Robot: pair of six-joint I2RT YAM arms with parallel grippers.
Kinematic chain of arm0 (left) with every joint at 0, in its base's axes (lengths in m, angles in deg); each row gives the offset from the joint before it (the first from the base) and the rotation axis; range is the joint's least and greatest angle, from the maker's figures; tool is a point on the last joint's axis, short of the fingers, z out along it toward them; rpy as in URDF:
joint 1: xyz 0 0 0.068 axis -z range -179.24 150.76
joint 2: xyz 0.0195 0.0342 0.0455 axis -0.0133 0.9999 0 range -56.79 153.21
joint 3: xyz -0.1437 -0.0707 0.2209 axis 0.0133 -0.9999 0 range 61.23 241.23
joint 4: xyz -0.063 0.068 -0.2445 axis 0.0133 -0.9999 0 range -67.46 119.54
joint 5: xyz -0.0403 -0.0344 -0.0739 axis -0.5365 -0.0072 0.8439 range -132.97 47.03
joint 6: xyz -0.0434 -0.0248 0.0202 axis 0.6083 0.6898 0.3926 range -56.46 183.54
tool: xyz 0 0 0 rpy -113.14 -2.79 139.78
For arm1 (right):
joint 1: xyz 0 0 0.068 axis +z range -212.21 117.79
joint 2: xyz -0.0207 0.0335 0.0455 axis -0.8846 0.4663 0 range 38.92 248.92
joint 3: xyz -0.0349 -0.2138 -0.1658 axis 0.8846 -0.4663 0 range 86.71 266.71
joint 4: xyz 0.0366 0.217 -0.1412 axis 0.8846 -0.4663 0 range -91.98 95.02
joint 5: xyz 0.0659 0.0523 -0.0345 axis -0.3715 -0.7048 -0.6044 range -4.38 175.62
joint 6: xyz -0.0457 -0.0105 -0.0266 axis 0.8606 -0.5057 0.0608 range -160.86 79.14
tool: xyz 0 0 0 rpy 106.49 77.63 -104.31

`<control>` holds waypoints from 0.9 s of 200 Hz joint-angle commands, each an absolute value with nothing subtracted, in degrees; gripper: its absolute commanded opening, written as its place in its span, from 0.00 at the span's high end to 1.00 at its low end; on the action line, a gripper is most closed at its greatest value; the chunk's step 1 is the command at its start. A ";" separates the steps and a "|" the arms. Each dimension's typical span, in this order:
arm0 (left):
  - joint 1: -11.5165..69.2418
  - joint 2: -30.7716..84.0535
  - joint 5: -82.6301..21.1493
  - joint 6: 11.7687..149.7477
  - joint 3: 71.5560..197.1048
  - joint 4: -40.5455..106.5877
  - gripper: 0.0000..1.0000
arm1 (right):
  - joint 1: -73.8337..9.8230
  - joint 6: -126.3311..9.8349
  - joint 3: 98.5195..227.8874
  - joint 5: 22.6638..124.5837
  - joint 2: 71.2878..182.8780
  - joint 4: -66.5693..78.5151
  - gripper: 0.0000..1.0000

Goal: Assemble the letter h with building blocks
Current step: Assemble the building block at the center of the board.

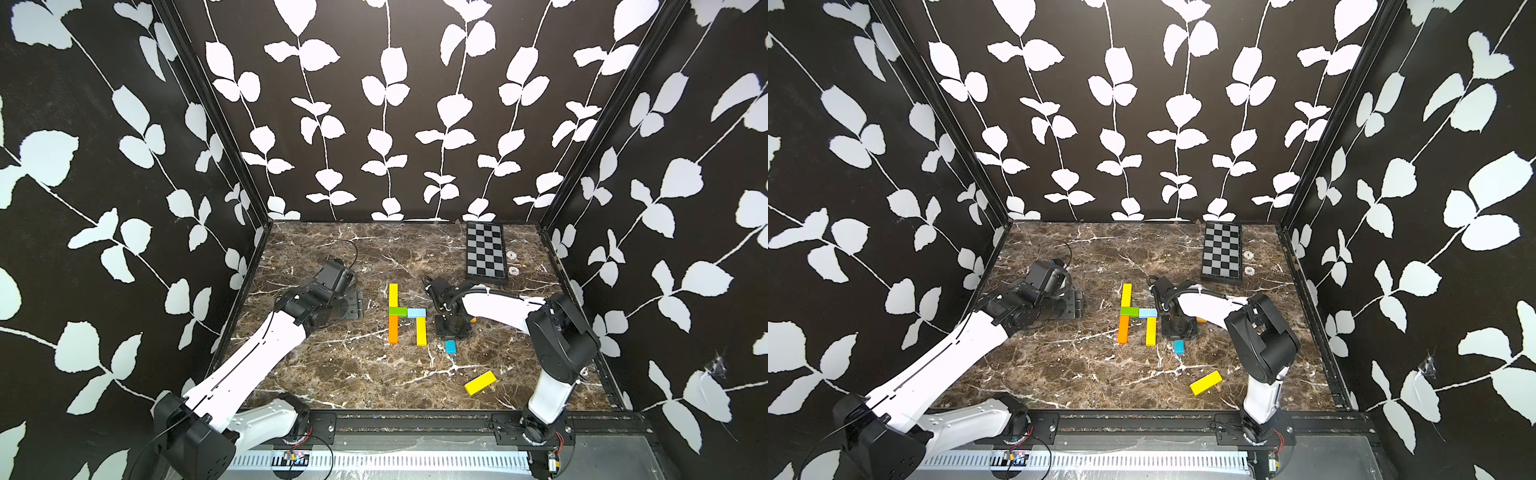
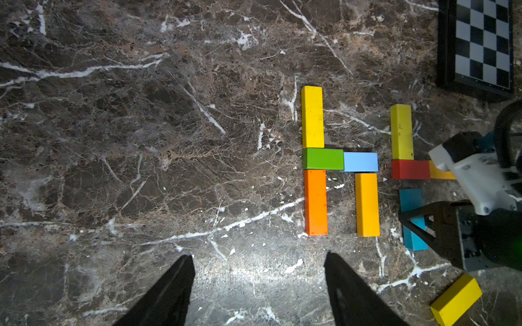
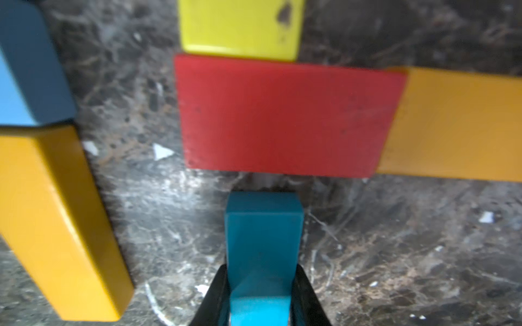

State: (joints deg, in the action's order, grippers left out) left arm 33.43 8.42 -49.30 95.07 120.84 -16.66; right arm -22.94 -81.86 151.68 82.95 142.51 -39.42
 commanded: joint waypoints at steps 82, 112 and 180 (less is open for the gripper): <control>32.74 10.89 -45.96 94.25 120.47 -16.80 0.29 | -22.85 -84.84 151.35 82.40 142.02 -40.87 0.67; 32.75 10.88 -45.84 93.80 120.65 -16.86 0.29 | -22.92 -85.29 154.47 83.94 143.59 -42.54 0.71; 32.71 11.43 -44.72 93.60 119.68 -16.34 0.32 | -22.92 -87.96 155.50 82.98 145.82 -40.50 0.75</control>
State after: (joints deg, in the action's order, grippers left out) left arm 33.08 11.39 -45.63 94.30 120.73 -16.50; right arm -22.94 -85.83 155.03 82.79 145.02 -40.19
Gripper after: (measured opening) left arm 0.688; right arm 0.297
